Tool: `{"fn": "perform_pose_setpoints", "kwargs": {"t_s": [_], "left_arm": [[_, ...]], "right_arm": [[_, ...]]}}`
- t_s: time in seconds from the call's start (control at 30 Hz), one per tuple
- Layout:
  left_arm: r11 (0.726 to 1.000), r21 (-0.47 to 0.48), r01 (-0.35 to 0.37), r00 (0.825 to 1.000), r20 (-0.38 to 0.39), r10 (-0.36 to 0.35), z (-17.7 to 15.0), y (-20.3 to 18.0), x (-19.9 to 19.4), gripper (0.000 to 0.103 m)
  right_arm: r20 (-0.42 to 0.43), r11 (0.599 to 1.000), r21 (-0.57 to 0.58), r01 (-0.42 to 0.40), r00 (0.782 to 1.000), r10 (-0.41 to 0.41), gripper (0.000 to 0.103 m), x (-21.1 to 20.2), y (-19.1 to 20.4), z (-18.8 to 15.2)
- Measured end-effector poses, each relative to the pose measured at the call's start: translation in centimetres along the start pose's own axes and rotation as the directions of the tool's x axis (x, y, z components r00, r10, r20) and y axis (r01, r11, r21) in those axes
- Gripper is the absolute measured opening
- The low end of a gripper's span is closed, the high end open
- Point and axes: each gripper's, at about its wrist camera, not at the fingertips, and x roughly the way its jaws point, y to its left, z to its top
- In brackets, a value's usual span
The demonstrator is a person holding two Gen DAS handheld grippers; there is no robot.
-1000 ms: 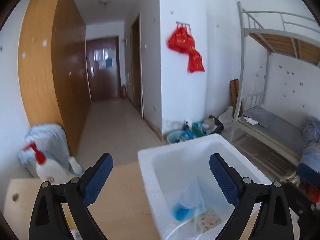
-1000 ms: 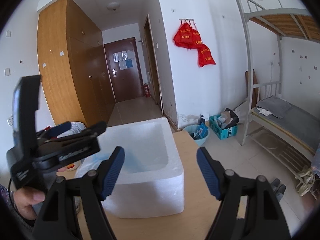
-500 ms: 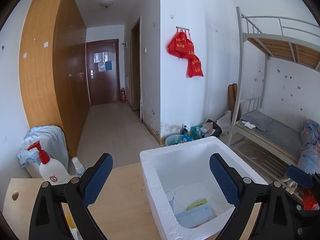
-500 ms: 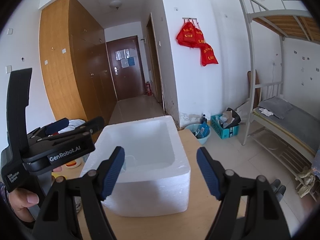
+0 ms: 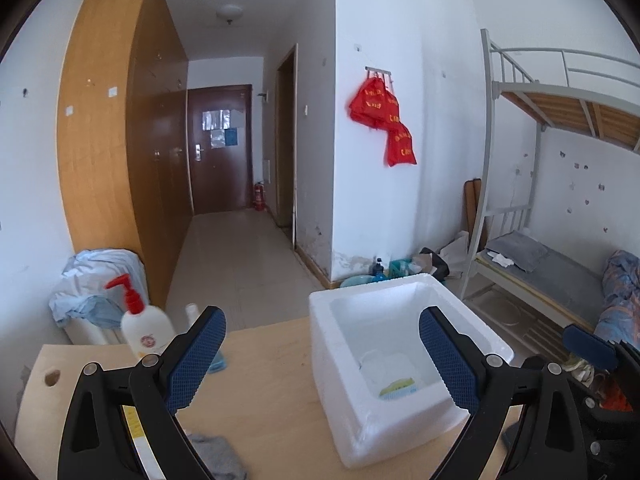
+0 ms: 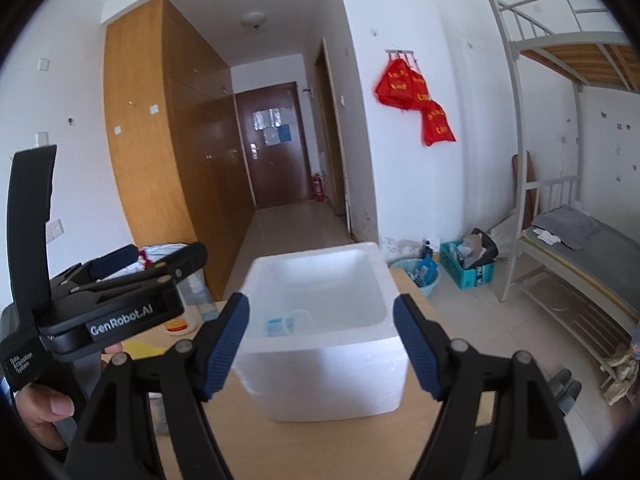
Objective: Organize soft objects
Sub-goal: 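Withdraw both tools from the foam box back toward the desk items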
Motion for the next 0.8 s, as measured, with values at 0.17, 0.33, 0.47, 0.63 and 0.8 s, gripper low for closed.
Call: {"fn": "perform_pose_setpoints", "kwargs": {"t_s": [0.17, 0.33, 0.47, 0.63, 0.8], "left_arm": [[1.0, -0.013, -0.027, 0.999, 0.027, 0.027, -0.2, 0.8, -3.4, 0.097], [0.998, -0.03, -0.051, 0.997, 0.059, 0.053, -0.6, 1.7, -7.4, 0.098], [0.996, -0.036, -0.08, 0.993, 0.086, 0.083, -1.5, 2.7, -10.8, 0.101], [0.993, -0.056, -0.108, 0.989, 0.1, 0.114, -3.1, 4.1, -14.4, 0.103], [0.984, -0.076, -0.161, 0.98, 0.108, 0.168, -5.2, 5.7, -17.1, 0.103]], "right_arm": [[0.017, 0.999, -0.019, -0.03, 0.999, 0.031, 0.078, -1.8, 1.3, 0.2], [0.036, 0.997, -0.038, -0.063, 0.997, 0.065, 0.078, -3.9, 2.6, 0.0], [0.063, 0.996, -0.047, -0.077, 0.995, 0.08, 0.091, -5.4, 3.4, -0.5], [0.073, 0.992, -0.063, -0.106, 0.991, 0.11, 0.092, -7.1, 4.4, -1.3], [0.08, 0.989, -0.069, -0.128, 0.988, 0.134, 0.096, -8.0, 5.1, -2.2]]}}
